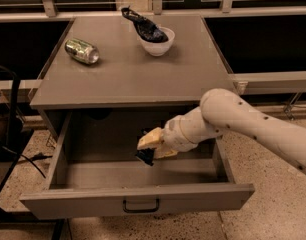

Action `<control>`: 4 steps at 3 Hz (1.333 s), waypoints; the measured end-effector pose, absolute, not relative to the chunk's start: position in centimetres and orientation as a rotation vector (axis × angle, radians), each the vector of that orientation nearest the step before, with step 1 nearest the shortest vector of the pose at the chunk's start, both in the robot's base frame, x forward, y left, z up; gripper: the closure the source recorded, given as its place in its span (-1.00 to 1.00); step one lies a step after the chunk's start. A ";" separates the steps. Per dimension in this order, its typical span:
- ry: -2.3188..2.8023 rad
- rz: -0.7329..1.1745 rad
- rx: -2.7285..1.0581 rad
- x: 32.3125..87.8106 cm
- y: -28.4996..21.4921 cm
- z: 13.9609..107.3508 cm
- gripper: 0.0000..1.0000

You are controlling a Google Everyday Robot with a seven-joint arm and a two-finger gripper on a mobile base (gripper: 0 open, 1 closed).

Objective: Pick rxbar blueberry from top drawer and place on counter

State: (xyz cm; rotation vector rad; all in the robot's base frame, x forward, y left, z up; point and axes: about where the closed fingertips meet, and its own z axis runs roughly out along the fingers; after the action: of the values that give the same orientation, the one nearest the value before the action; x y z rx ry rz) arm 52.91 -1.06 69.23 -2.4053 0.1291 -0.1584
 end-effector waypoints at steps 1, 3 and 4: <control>0.152 -0.133 -2.340 52.4 -2.2 70.8 1.00; 0.196 -0.092 -2.297 49.9 -5.9 76.0 1.00; 0.212 -0.140 -2.299 49.3 -7.7 79.0 1.00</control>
Offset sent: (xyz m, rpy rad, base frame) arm -0.0297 -0.0483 0.0626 0.1404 0.0901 -0.0225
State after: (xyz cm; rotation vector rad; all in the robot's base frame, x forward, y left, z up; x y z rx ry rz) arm 49.34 -7.70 78.98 -2.2987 0.2121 -0.1399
